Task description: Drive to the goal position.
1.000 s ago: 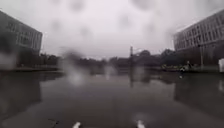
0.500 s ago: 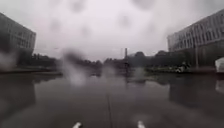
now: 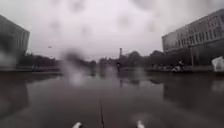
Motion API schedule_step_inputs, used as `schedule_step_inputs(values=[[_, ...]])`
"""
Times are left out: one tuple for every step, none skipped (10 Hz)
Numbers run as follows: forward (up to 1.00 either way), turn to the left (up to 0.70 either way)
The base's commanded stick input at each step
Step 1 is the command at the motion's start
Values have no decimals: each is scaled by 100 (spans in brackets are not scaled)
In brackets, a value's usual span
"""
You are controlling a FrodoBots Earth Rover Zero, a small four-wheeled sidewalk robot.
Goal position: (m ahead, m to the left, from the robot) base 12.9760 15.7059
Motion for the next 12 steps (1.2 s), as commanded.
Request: schedule_step_inputs(values=[[70, 1], [70, 1], [70, 1], [70, 1], [70, 1], [70, 1], [70, 1], [70, 1], [70, 1], [70, 1], [70, 1], [70, 1]])
